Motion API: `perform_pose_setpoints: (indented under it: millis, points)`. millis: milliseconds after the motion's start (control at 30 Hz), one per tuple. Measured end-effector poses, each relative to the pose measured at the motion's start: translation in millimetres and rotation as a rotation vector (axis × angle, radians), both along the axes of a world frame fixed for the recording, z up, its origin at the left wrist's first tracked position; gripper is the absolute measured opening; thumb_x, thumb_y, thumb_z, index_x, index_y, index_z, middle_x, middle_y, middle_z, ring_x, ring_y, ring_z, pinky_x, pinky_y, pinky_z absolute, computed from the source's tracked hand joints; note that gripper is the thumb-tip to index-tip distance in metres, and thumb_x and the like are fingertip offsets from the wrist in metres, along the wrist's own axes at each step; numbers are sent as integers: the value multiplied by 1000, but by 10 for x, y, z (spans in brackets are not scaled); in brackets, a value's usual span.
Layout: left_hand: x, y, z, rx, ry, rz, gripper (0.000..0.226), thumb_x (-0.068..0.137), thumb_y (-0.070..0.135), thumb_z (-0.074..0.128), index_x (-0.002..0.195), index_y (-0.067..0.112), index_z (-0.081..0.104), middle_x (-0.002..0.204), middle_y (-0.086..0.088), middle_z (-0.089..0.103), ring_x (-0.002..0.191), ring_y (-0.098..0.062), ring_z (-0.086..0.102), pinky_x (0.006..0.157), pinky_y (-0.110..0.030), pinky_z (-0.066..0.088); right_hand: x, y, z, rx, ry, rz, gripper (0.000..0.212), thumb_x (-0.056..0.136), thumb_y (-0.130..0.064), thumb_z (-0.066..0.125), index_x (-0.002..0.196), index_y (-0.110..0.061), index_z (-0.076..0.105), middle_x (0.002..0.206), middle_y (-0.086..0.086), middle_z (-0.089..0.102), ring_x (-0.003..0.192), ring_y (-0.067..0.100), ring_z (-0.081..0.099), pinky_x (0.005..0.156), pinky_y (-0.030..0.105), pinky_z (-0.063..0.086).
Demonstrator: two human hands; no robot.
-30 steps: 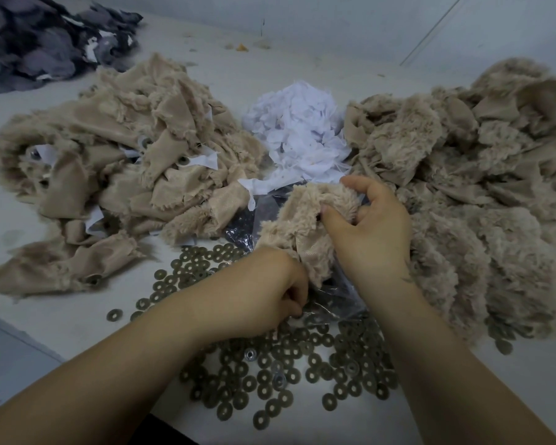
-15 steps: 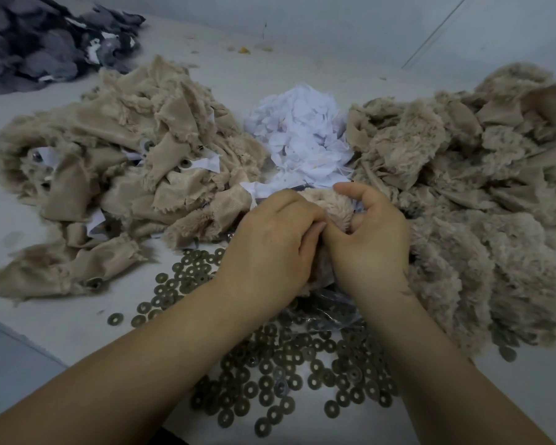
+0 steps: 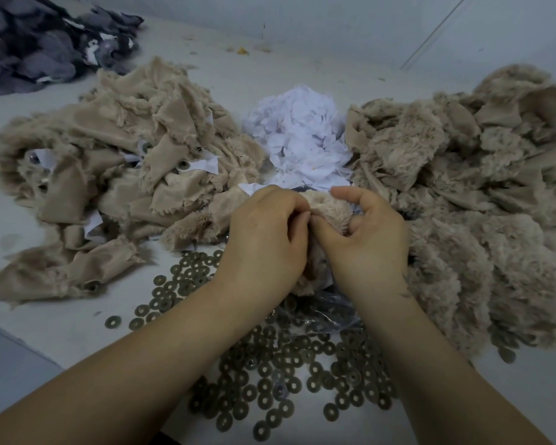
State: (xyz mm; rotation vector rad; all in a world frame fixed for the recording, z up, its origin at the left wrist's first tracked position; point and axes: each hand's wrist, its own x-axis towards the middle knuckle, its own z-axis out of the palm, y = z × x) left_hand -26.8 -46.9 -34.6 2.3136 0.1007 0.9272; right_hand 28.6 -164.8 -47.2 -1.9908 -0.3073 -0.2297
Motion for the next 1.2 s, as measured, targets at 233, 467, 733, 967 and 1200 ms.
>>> perform_pose_setpoints:
  millis: [233,467,733,967,1200]
  points:
    - [-24,-20,-57,271,-98,-119,11,78,-15,67,79,-5,69,79,-16,64,71,-27,62,66,-32,51,-14,-12,24,7,-18,12,33,80,-26,78,108,-32,61,38,-14,45,36,6,41,38,15,33]
    - [-35,12,-92,274,-151,-128,11,78,-17,68,84,-7,71,83,-18,67,73,-28,64,67,-34,50,-7,-5,29,28,1,5,32,78,-28,80,105,-31,63,37,-12,43,35,5,41,40,15,33]
    - [-71,39,-100,208,-114,-240,13,85,-7,66,95,-6,74,89,-15,68,79,-20,65,74,-23,53,37,-48,21,73,34,-5,32,78,-24,80,107,-26,67,45,-8,46,39,5,37,44,24,37]
    - [-51,123,45,-605,135,-289,19,74,-7,78,80,11,75,71,-2,70,60,-16,71,59,-25,59,9,-46,49,38,14,17,28,79,-26,80,103,-30,66,35,-13,39,34,7,34,39,18,29]
    - [-17,190,17,-384,92,-252,21,69,-2,84,85,10,78,80,0,70,70,-14,70,66,-35,61,0,-37,35,126,96,80,19,82,-27,79,100,-28,70,39,-14,36,37,5,30,44,24,30]
